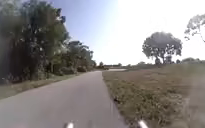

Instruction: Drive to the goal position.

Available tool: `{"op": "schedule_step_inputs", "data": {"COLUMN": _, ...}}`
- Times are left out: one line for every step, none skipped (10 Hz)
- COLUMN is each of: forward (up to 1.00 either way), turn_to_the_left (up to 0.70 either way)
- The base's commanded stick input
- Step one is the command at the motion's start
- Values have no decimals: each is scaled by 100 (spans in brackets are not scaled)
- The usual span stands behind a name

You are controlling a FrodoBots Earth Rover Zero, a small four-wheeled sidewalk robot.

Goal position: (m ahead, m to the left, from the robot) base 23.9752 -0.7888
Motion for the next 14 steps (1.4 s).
{"op": "schedule_step_inputs", "data": {"forward": 100, "turn_to_the_left": 0}}
{"op": "schedule_step_inputs", "data": {"forward": 100, "turn_to_the_left": 0}}
{"op": "schedule_step_inputs", "data": {"forward": 100, "turn_to_the_left": 0}}
{"op": "schedule_step_inputs", "data": {"forward": 100, "turn_to_the_left": 0}}
{"op": "schedule_step_inputs", "data": {"forward": 100, "turn_to_the_left": 0}}
{"op": "schedule_step_inputs", "data": {"forward": 100, "turn_to_the_left": 0}}
{"op": "schedule_step_inputs", "data": {"forward": 100, "turn_to_the_left": 0}}
{"op": "schedule_step_inputs", "data": {"forward": 100, "turn_to_the_left": 0}}
{"op": "schedule_step_inputs", "data": {"forward": 100, "turn_to_the_left": 0}}
{"op": "schedule_step_inputs", "data": {"forward": 100, "turn_to_the_left": 0}}
{"op": "schedule_step_inputs", "data": {"forward": 100, "turn_to_the_left": 0}}
{"op": "schedule_step_inputs", "data": {"forward": 100, "turn_to_the_left": 2}}
{"op": "schedule_step_inputs", "data": {"forward": 100, "turn_to_the_left": 21}}
{"op": "schedule_step_inputs", "data": {"forward": 100, "turn_to_the_left": 40}}
